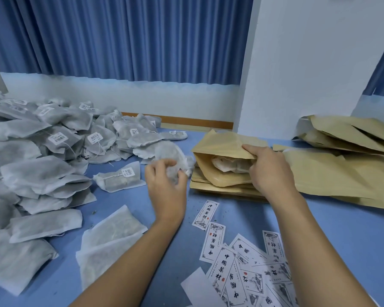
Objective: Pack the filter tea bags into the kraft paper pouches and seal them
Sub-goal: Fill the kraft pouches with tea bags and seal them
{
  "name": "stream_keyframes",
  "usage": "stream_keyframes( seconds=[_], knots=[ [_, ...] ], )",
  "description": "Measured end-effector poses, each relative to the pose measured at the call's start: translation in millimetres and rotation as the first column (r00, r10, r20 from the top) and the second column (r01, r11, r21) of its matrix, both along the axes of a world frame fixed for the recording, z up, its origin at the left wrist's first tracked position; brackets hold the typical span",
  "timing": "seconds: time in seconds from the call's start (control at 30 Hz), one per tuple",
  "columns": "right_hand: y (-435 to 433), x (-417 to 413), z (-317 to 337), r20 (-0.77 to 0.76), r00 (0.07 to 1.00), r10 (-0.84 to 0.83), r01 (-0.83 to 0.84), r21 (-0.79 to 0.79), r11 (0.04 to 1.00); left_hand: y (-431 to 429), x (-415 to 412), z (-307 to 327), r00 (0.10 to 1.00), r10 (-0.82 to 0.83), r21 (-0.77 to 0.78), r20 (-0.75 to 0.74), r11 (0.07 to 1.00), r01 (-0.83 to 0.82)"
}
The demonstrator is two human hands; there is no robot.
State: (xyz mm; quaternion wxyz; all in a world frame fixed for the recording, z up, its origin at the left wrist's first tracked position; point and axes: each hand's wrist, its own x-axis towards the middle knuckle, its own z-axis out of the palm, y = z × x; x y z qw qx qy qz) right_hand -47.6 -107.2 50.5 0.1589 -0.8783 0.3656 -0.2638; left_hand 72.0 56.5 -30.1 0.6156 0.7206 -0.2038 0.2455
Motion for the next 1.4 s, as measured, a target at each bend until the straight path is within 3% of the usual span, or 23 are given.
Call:
stream_keyframes(
  seconds=[0.03,0.1,0.2,0.27,0.33,0.5,0.6,0.63,0.7,0.77,0.83,0.93,1.03,1.07,1.1,1.17,1.23,1.4],
  knots=[
    [0,0,0,0.007,1.000,0.002,-0.002,0.008,1.000,3,-6,5,0.990,-0.019,-0.088,0.141,0.996,0.032],
    [-2,-1,0,0.017,1.000,0.007,-0.008,0.033,0.999,5,-20,7,0.914,-0.139,-0.055,0.382,0.983,0.172],
    [-5,-2,3,0.028,0.999,0.020,-0.022,0.061,0.998,-5,-39,2,0.762,-0.389,0.303,0.518,0.916,0.261],
    [-8,-5,5,0.035,0.999,0.041,-0.043,0.071,0.997,-17,-51,5,0.761,-0.481,0.515,0.434,0.826,0.228],
    [-11,-9,8,0.031,0.997,0.068,-0.071,0.086,0.994,-32,-56,15,0.825,-0.492,0.599,0.279,0.760,0.252],
    [-10,-19,21,0.018,0.970,0.244,-0.245,0.109,0.963,-79,-34,49,0.904,-0.396,0.649,-0.163,0.647,0.400],
    [-2,-23,32,-0.003,0.951,0.309,-0.308,0.093,0.947,-99,-10,53,0.874,-0.344,0.470,-0.345,0.743,0.477],
    [4,-21,32,-0.019,0.950,0.312,-0.310,0.067,0.948,-103,-1,52,0.881,-0.324,0.503,-0.345,0.728,0.465],
    [19,-15,24,-0.050,0.953,0.298,-0.298,0.002,0.955,-111,12,45,0.878,-0.313,0.628,-0.361,0.615,0.477],
    [28,-12,15,-0.040,0.967,0.250,-0.251,-0.025,0.968,-116,7,39,0.837,-0.364,0.647,-0.407,0.532,0.546],
    [22,-12,13,0.033,0.982,0.186,-0.186,-0.016,0.982,-119,-7,40,0.843,-0.416,0.621,-0.342,0.573,0.535],
    [11,-14,14,0.137,0.982,0.133,-0.135,0.008,0.991,-97,-34,48,0.893,-0.431,0.455,-0.132,0.774,0.441],
    [11,-14,13,0.169,0.975,0.143,-0.153,0.047,0.987,-52,-74,35,0.867,-0.491,0.226,0.085,0.857,0.463],
    [12,-14,13,0.180,0.973,0.147,-0.158,0.045,0.986,-36,-88,26,0.863,-0.503,0.113,0.054,0.862,0.495],
    [11,-15,14,0.201,0.968,0.150,-0.159,0.030,0.987,-22,-99,19,0.848,-0.525,-0.047,-0.072,0.851,0.523],
    [10,-18,18,0.260,0.954,0.152,-0.161,0.010,0.987,-4,-112,12,0.670,-0.619,-0.366,-0.409,0.784,0.501],
    [13,-22,20,0.287,0.943,0.169,-0.174,-0.007,0.985,5,-110,11,0.429,-0.678,-0.505,-0.597,0.733,0.457],
    [33,-36,12,0.225,0.916,0.333,-0.338,-0.017,0.941,15,-96,27,0.125,-0.863,-0.773,-0.489,0.496,0.395]
  ],
)
